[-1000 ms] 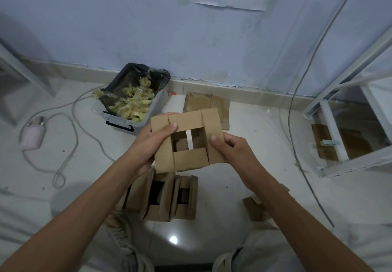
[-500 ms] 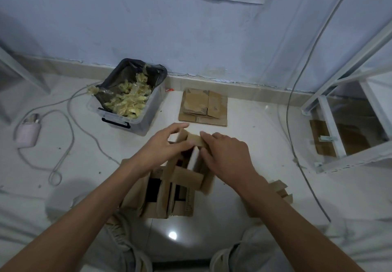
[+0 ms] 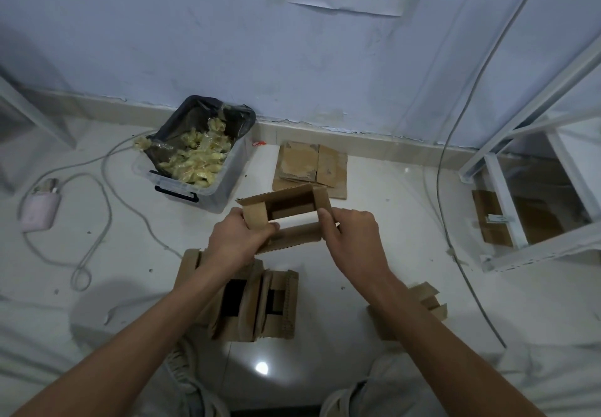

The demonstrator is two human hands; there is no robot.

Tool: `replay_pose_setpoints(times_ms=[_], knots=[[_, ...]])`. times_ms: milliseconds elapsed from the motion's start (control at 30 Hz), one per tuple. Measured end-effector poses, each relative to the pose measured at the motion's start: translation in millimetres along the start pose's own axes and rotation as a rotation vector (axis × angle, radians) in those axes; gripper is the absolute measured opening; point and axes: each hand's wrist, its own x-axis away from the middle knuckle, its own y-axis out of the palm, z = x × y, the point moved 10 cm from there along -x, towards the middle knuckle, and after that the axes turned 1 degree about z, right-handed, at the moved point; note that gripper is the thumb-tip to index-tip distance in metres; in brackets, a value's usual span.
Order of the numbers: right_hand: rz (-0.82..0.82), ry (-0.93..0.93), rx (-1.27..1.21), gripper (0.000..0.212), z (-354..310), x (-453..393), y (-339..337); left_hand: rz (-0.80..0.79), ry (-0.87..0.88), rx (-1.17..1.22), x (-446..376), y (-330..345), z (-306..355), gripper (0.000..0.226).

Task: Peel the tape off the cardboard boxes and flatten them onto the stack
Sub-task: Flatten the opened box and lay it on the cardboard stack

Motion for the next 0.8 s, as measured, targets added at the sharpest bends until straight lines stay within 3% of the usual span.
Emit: replay_pose_setpoints(times_ms=[67, 167, 267, 333, 400, 467, 533, 600, 667, 733, 800], knots=[[-0.008, 0.026, -0.056, 0.044, 3.8, -0.2, 3.1, 0.010, 0.039, -0.055, -1.7, -6.1, 4.4, 0.050], [-0.016, 0.111, -0.154, 0.041, 16.7, -2.2, 6.5, -0.032, 0.078, 0.196, 1.6, -4.2, 15.2, 0.020], [-0.150, 0.405, -0.567, 0.037, 42.3, -1.6, 13.8, -0.010, 0.160, 0.296, 3.8, -10.1, 23.7, 0.030], [-0.275, 0.653, -0.913, 0.058, 49.9, 4.0, 20.2, -0.004, 0.172, 0.325, 0.7, -14.0, 21.5, 0.027], [-0.359, 0.753, -1.034, 0.071, 53.6, 6.2, 18.1, -0.084, 0.149, 0.473, 0.3, -9.9, 20.3, 0.024], [-0.438, 0.690, -0.997, 0.063, 51.5, 5.5, 12.8, -0.294, 0.194, 0.578, 7.6, -1.1, 31.4, 0.035], [-0.487, 0.609, -0.949, 0.054, 48.4, 4.8, 11.7, -0.588, 0.190, 0.650, 14.9, 2.3, 38.2, 0.073], [-0.463, 0.535, -0.993, 0.055, 44.8, 1.2, 8.9, -0.806, 0.171, 0.737, 21.5, -11.3, 46.5, 0.080], [-0.438, 0.385, -1.002, 0.076, 33.7, -5.9, 4.8, -0.765, 0.156, 0.695, 15.0, -34.7, 45.4, 0.089], [-0.464, 0.215, -0.941, 0.097, 14.0, -8.7, 2.8, -0.582, 0.209, 0.413, 14.1, -45.1, 44.0, 0.104], [-0.477, 0.098, -0.830, 0.110, -0.4, -6.2, 2.8, -0.424, 0.328, 0.140, 19.5, -39.8, 53.5, 0.094]])
